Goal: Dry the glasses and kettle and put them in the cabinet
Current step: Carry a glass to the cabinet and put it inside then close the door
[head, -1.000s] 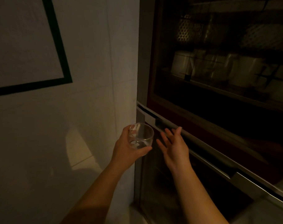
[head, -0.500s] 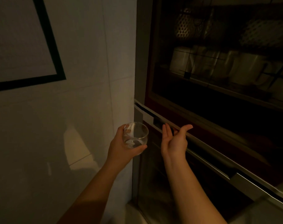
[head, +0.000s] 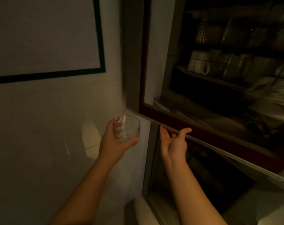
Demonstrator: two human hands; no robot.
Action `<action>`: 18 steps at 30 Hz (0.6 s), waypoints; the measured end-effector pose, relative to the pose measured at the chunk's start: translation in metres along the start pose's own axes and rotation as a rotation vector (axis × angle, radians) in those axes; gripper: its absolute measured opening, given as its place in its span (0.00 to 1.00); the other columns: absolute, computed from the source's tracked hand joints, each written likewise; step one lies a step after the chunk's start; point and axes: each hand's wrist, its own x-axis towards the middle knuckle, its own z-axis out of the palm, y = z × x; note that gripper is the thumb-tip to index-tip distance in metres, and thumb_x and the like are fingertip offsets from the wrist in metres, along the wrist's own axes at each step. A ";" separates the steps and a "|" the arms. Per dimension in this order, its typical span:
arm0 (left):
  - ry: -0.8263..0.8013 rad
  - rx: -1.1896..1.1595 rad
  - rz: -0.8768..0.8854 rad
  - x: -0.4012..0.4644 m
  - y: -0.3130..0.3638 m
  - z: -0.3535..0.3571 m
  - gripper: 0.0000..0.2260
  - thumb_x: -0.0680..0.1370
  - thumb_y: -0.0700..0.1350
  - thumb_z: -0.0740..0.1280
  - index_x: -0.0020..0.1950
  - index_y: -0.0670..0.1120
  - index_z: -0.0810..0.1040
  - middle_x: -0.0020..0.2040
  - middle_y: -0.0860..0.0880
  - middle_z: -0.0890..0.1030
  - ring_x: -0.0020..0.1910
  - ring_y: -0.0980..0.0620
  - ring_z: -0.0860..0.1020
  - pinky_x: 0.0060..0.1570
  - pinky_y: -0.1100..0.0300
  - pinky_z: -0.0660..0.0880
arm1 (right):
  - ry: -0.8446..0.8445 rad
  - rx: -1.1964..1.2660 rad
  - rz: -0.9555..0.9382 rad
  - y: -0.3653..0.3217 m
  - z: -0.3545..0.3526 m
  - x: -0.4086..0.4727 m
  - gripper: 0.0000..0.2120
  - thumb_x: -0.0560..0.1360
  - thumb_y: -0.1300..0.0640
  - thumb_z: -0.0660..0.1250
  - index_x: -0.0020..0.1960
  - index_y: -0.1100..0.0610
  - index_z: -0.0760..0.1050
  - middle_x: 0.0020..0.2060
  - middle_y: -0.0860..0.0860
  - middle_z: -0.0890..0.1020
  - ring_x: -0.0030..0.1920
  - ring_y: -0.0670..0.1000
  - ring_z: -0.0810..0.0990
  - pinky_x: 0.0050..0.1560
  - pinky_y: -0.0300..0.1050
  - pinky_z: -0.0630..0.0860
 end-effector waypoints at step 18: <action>0.251 0.081 -0.126 -0.222 0.029 -0.098 0.40 0.60 0.48 0.82 0.68 0.53 0.68 0.59 0.52 0.77 0.56 0.51 0.77 0.53 0.60 0.74 | -0.156 0.003 0.232 -0.009 -0.078 -0.134 0.26 0.79 0.49 0.61 0.74 0.55 0.60 0.70 0.61 0.67 0.68 0.62 0.70 0.65 0.61 0.70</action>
